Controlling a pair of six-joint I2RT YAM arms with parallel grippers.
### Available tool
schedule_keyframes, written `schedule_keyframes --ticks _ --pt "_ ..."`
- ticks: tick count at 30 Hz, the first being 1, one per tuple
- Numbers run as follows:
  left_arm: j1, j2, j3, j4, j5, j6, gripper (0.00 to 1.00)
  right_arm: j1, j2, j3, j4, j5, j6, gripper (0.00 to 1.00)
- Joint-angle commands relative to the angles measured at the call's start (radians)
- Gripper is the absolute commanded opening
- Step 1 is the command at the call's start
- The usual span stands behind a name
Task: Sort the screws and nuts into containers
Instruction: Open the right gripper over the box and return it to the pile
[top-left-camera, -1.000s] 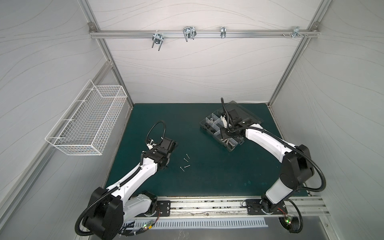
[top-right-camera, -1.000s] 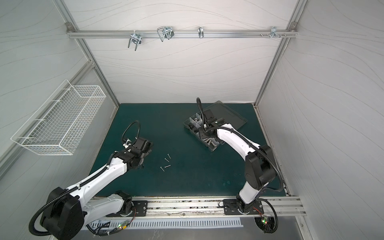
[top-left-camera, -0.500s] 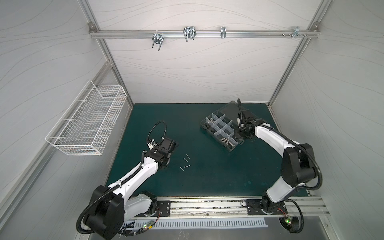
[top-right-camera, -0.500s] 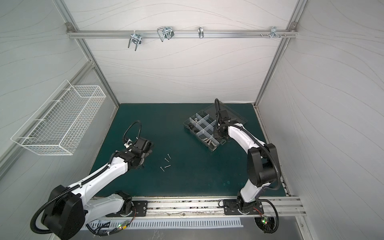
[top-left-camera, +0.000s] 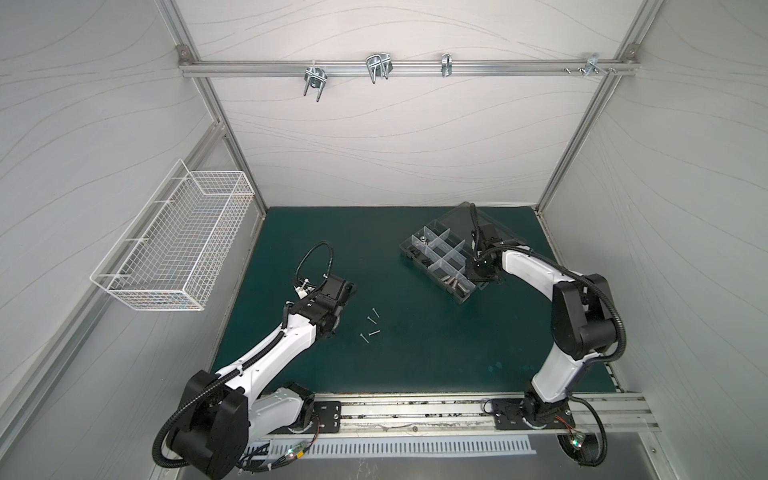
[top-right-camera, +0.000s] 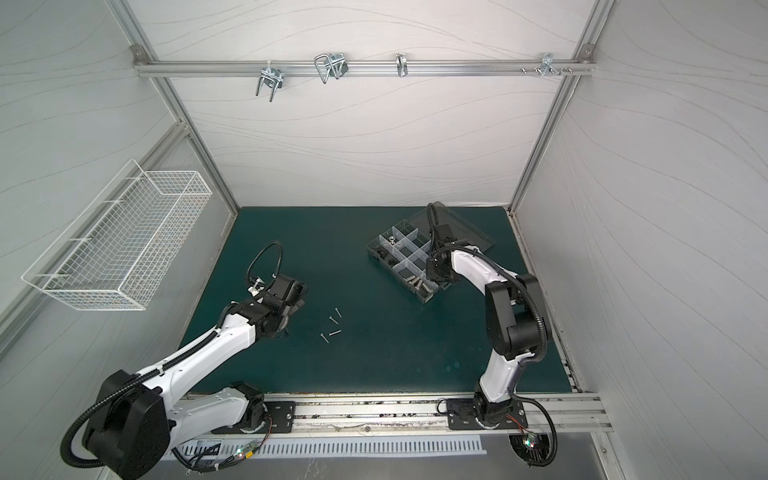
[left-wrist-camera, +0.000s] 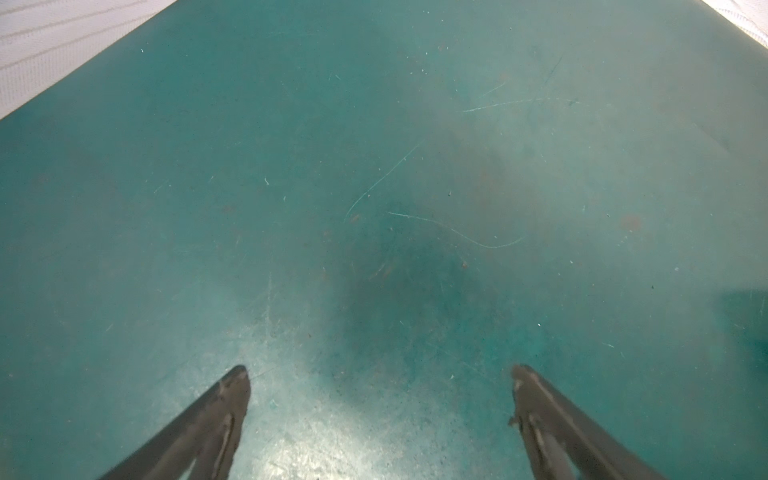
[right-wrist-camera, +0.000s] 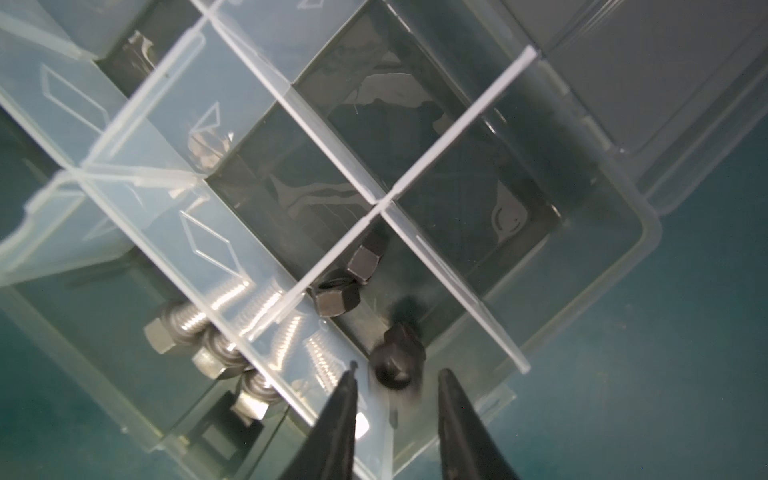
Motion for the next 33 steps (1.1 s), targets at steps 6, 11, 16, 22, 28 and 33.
schedule_keyframes --ticks 6,11,16,22,28,33 --pt "0.005 0.000 0.022 0.013 -0.012 0.006 0.99 -0.007 -0.032 0.001 -0.013 0.011 -0.002 0.50" --pt "0.006 -0.003 0.023 0.012 -0.010 0.001 0.99 0.008 -0.112 0.003 -0.033 0.013 -0.007 0.50" --pt "0.006 -0.003 0.021 0.011 -0.009 -0.004 0.99 0.077 -0.183 0.006 -0.043 0.026 -0.013 0.48" --pt "0.006 -0.009 0.020 0.002 -0.016 -0.018 0.99 0.249 -0.194 0.016 -0.036 0.008 -0.014 0.44" --pt "0.006 -0.020 0.011 -0.011 -0.031 -0.050 0.99 0.466 -0.083 0.069 -0.007 -0.025 -0.013 0.40" --pt "0.011 -0.039 -0.005 -0.028 -0.043 -0.072 0.99 0.590 0.069 0.175 -0.019 -0.031 -0.030 0.35"
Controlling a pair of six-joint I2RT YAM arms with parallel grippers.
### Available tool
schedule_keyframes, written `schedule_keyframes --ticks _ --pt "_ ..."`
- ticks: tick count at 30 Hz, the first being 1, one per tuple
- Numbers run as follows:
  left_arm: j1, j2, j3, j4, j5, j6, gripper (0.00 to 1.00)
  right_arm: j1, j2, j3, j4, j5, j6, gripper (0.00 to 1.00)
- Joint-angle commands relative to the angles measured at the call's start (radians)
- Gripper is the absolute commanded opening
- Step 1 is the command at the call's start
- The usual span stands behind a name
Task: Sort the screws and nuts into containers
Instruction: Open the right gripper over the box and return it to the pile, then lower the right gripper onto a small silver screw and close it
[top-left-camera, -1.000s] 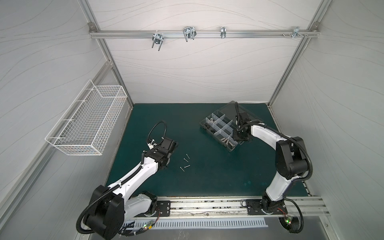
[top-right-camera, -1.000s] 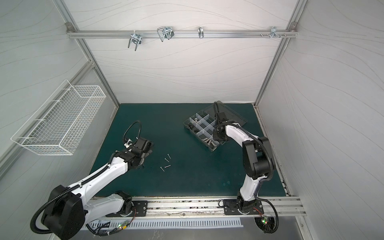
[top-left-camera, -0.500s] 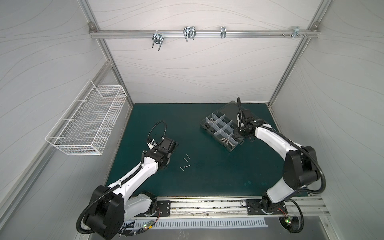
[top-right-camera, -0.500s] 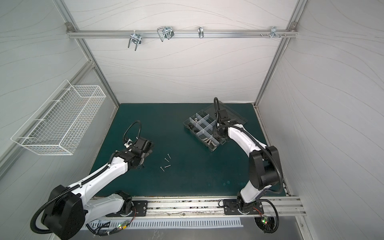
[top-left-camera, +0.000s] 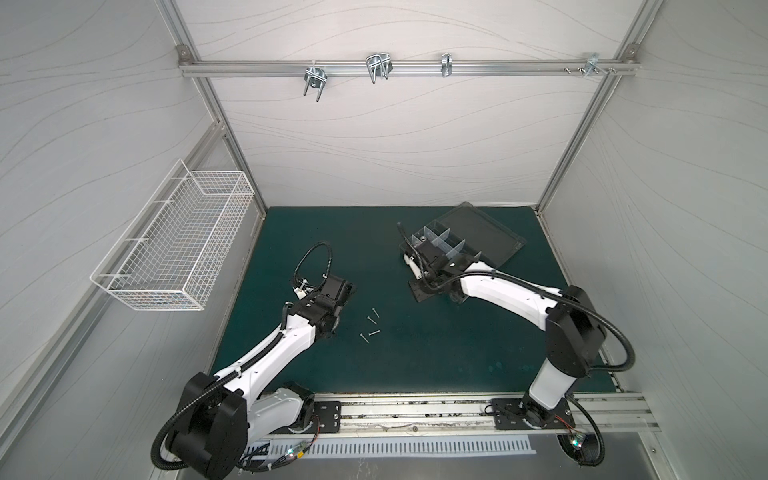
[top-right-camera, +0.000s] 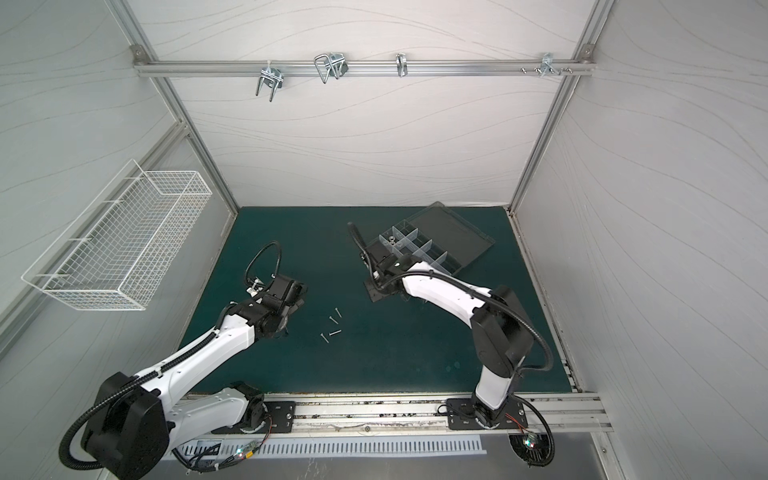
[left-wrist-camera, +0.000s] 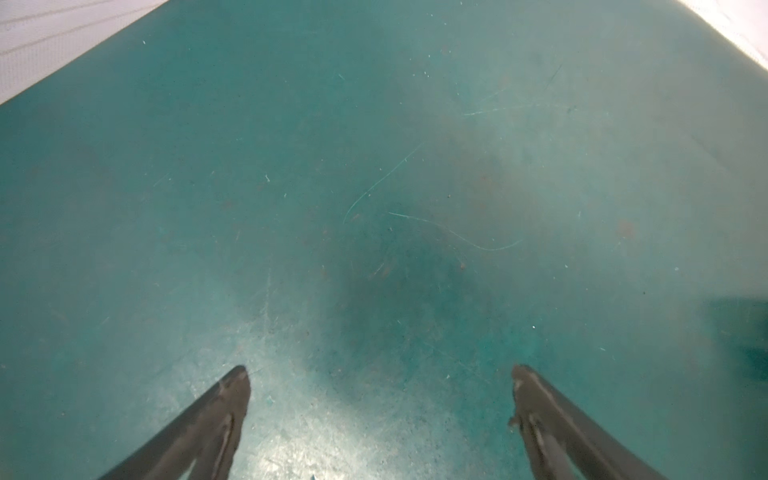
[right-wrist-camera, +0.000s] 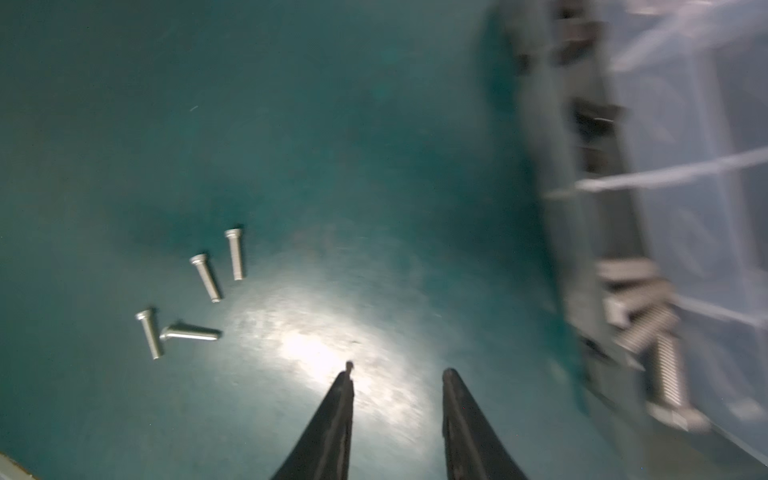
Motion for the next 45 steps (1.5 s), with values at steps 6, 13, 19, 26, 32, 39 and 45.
schedule_keyframes --ticks 6,13,19,26,32,39,45 --pt "0.016 -0.048 -0.023 -0.030 -0.046 -0.047 0.99 0.131 0.219 0.182 -0.065 -0.014 -0.064 0.34" --pt "0.019 -0.042 -0.028 -0.020 -0.039 -0.047 0.99 0.168 0.347 0.299 -0.113 -0.029 -0.079 0.32" --pt "0.021 -0.033 -0.027 -0.016 -0.033 -0.049 0.99 0.185 0.415 0.352 -0.122 -0.033 -0.090 0.32" --pt "0.021 -0.029 -0.029 -0.015 -0.029 -0.047 0.99 0.187 0.469 0.389 -0.136 -0.026 -0.103 0.29" --pt "0.020 -0.023 -0.029 -0.010 -0.023 -0.049 0.99 0.189 0.480 0.401 -0.130 -0.033 -0.103 0.29" --pt "0.022 -0.021 -0.029 -0.007 -0.021 -0.044 0.99 0.189 0.521 0.408 -0.145 -0.025 -0.107 0.21" --pt "0.022 -0.019 -0.029 -0.004 -0.016 -0.043 0.99 0.186 0.555 0.406 -0.168 -0.040 -0.102 0.12"
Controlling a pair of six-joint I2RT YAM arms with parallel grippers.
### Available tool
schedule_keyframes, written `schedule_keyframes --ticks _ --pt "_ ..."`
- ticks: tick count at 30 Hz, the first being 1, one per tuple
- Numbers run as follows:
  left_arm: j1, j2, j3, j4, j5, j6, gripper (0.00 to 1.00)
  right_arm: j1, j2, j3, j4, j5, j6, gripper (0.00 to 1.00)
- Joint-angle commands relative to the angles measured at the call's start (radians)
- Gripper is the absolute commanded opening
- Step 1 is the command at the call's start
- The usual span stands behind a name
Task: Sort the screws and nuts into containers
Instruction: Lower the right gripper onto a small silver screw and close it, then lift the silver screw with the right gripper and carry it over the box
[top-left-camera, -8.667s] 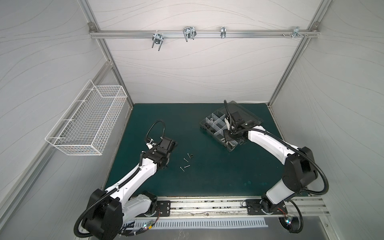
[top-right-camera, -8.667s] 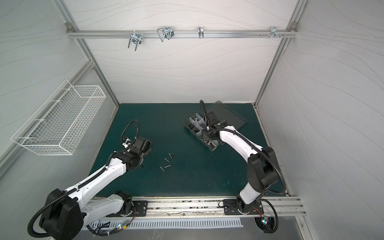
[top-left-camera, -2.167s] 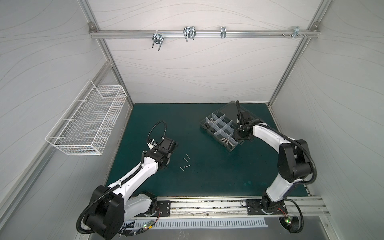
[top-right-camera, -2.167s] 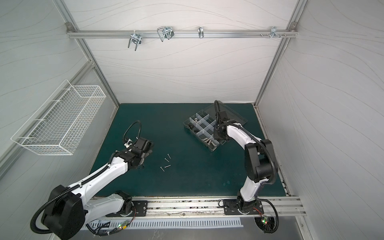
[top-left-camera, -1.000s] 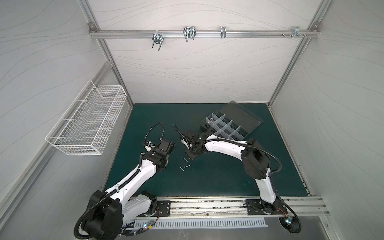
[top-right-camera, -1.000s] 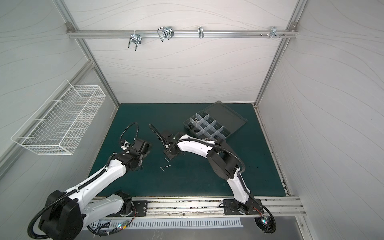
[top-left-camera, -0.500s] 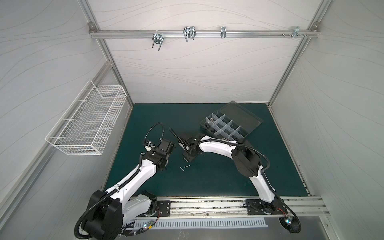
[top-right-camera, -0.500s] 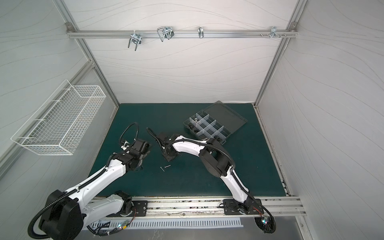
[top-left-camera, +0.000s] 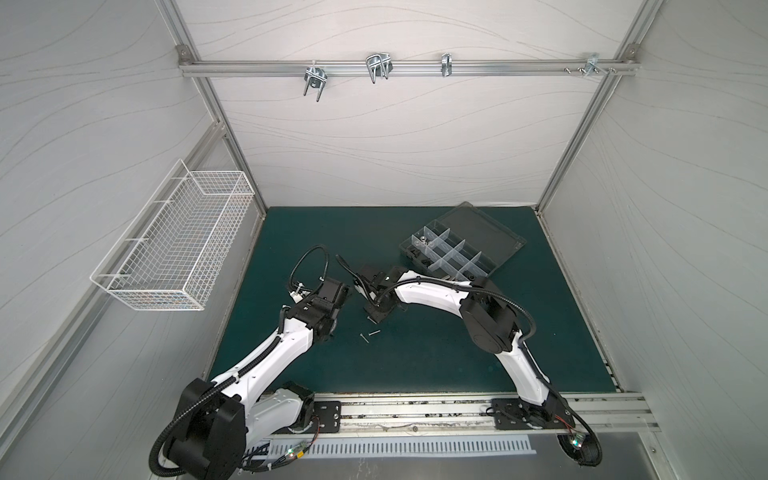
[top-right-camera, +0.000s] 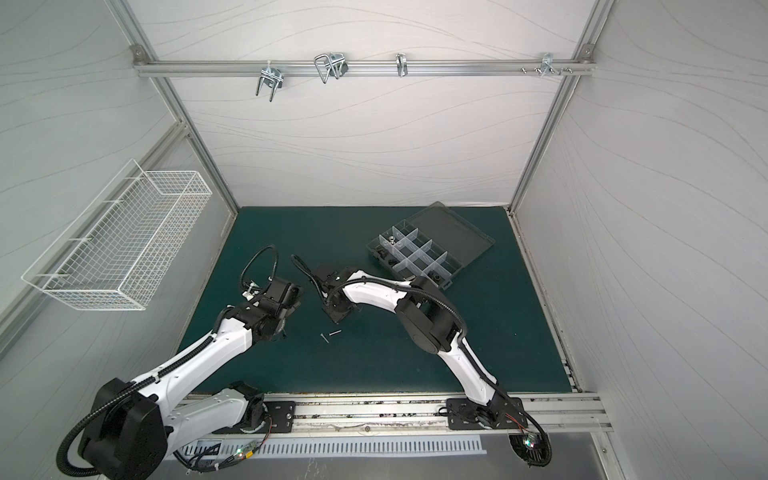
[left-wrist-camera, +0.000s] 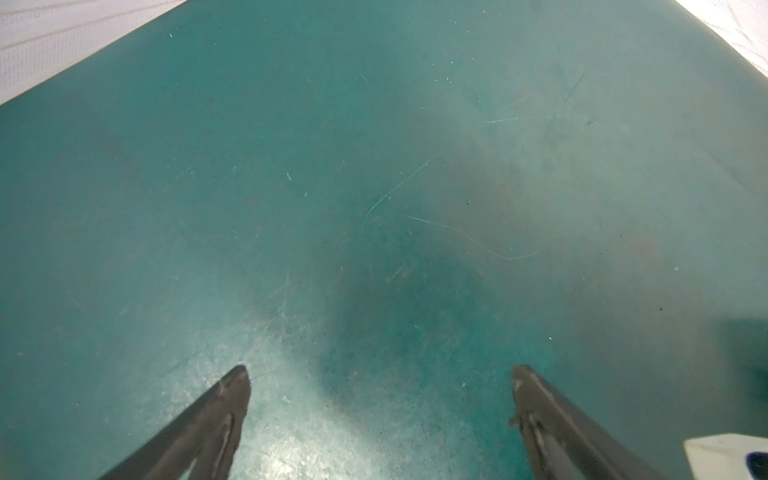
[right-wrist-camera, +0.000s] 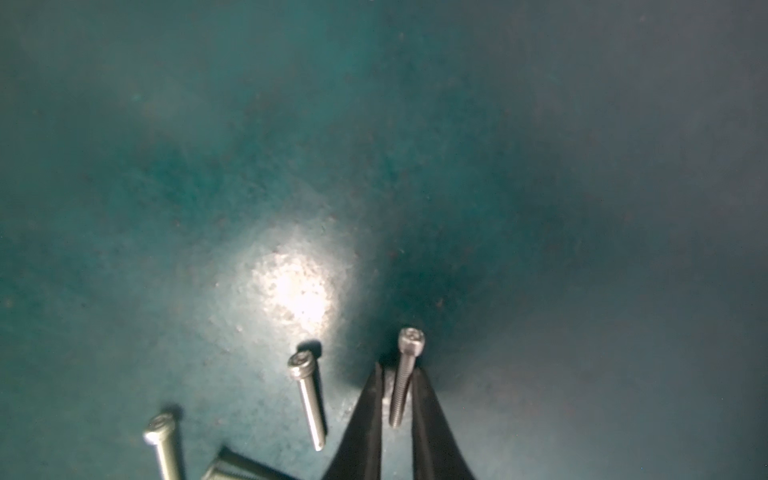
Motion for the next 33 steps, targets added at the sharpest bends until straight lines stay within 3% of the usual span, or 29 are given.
schedule_keyframes --ticks 1,6,33 --pt "0.005 0.006 0.001 0.003 -0.008 -0.018 0.99 0.005 0.068 -0.007 -0.061 -0.015 -0.005 0.10" --pt "0.005 0.009 0.000 0.009 -0.005 -0.012 0.99 -0.014 0.078 -0.010 -0.078 -0.026 0.004 0.00" --pt "0.007 0.041 0.008 0.031 0.023 0.001 0.99 -0.231 -0.275 -0.209 0.012 -0.069 0.033 0.00"
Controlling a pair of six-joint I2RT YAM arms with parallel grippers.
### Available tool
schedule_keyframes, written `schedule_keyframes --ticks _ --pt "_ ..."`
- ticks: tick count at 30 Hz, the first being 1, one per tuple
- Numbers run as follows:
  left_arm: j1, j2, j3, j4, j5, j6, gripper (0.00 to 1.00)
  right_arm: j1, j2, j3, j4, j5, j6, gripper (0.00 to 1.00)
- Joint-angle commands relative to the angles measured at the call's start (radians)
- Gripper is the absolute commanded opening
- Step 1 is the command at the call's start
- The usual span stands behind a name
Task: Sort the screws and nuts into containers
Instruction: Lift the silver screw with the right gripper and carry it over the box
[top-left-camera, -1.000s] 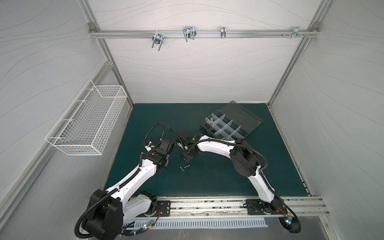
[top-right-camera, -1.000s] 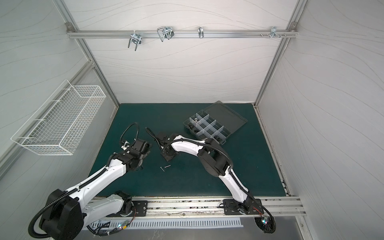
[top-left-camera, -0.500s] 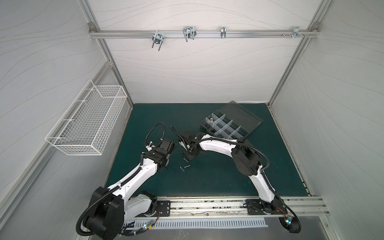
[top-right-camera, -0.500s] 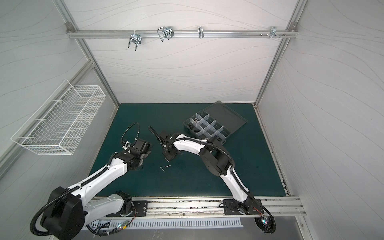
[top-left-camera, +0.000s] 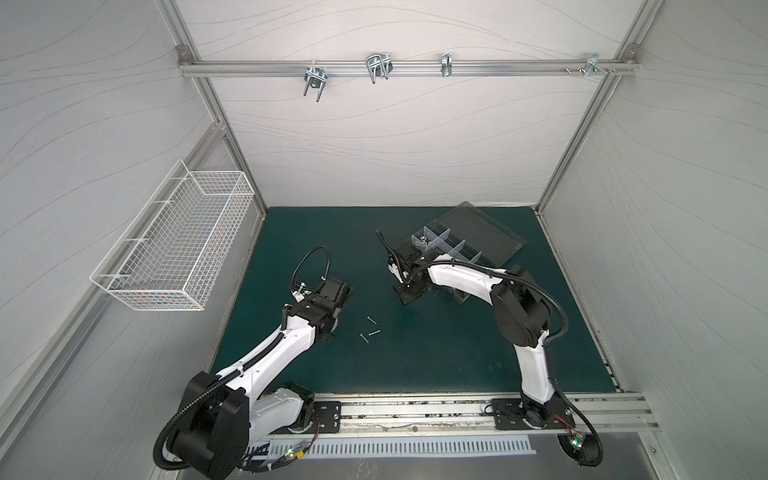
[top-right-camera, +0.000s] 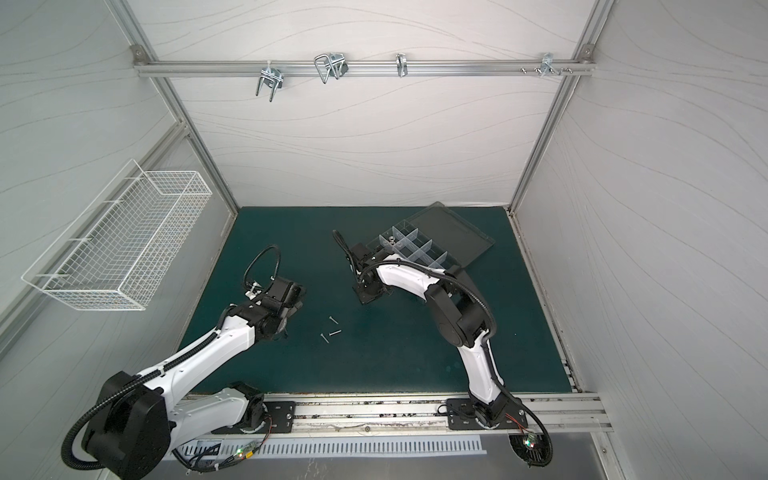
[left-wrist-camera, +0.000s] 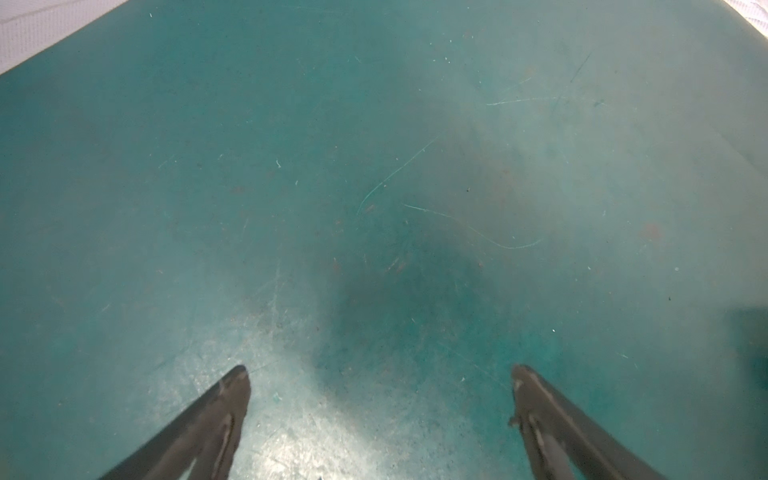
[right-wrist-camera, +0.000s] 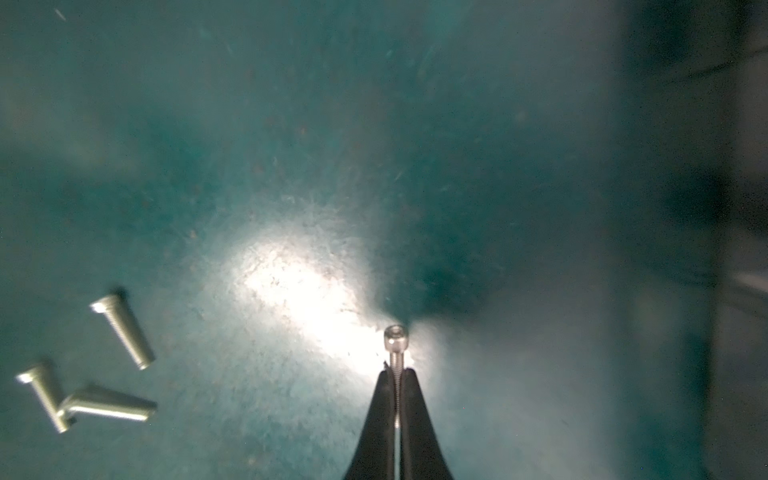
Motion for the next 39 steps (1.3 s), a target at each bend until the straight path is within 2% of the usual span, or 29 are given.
schedule_keyframes --ticks 1,11,18,25,39 --pt "0.005 0.006 0.009 0.010 -0.004 -0.004 0.99 -0.023 -0.081 -0.007 -0.006 -0.008 0.006 0.00" --pt "0.005 0.014 0.019 0.017 0.001 0.006 0.99 -0.147 -0.175 -0.022 -0.018 0.038 -0.002 0.00" --pt "0.005 0.016 0.028 0.021 0.011 0.022 0.99 -0.254 -0.189 -0.028 -0.028 0.090 -0.008 0.00" --pt "0.005 0.027 0.033 0.030 0.019 0.024 0.99 -0.339 -0.161 -0.019 -0.017 0.109 -0.007 0.00" --pt "0.005 0.042 0.044 0.031 0.026 0.027 0.99 -0.426 -0.072 0.018 -0.008 0.126 -0.016 0.00"
